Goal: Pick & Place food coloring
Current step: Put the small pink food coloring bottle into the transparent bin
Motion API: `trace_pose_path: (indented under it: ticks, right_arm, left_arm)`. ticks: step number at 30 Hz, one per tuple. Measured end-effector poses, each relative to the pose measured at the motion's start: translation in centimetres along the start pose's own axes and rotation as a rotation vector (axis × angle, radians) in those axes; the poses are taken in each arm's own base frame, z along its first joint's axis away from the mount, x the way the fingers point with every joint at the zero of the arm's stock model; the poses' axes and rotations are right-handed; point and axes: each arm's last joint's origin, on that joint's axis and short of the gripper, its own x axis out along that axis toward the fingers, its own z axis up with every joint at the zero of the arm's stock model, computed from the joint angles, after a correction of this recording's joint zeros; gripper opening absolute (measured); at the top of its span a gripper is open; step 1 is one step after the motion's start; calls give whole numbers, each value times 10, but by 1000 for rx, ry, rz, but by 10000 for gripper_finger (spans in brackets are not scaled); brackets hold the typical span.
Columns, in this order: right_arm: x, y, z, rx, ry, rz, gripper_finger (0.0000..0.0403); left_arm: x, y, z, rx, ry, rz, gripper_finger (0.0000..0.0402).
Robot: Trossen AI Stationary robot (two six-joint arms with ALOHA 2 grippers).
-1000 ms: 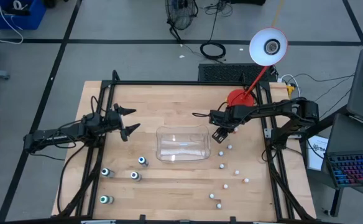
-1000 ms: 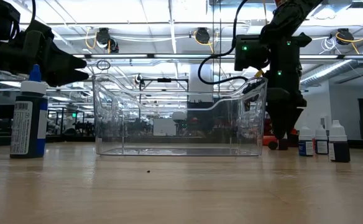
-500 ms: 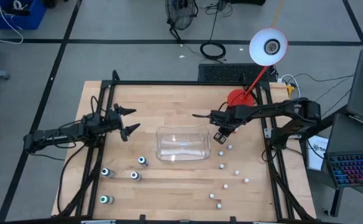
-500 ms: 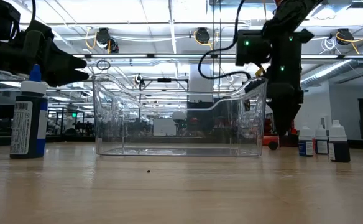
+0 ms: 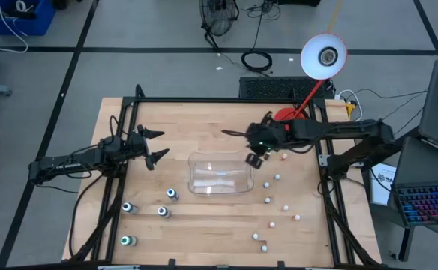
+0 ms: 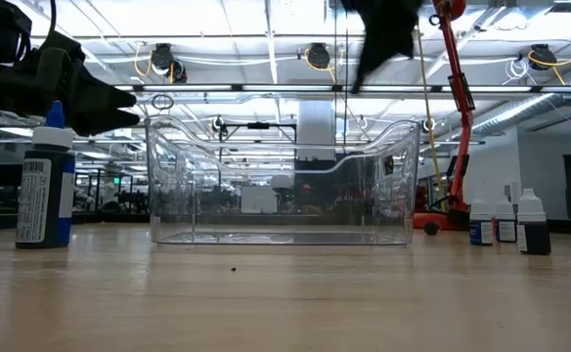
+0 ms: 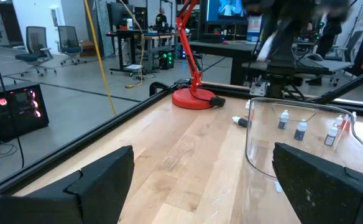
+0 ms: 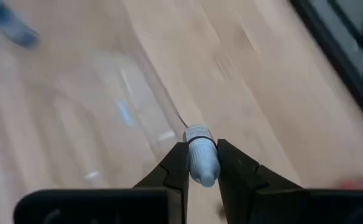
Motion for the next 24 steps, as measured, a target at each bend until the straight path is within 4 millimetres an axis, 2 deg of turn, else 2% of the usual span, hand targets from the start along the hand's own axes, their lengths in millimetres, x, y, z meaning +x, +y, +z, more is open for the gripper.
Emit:
trace_pose_path:
  ticks: [2,5,9,14,18,24]
  right_arm:
    - [-4,15,19,-65,-29,6,46]
    - [3,36,45,-164,-23,18,46]
    - [26,63,73,-295,30,16,46]
    - [55,91,97,-386,41,152,46]
    - [84,104,96,-417,84,223,46]
    - [127,119,69,-462,248,229,46]
  left_arm:
    - [0,0,0,0,1,0,379]
    - [0,0,0,0,1,0,379]
    - [0,0,0,0,0,0,379]
    - [0,0,0,0,1,0,379]
    - [0,0,0,0,0,0,379]
    - [0,0,0,0,0,0,379]
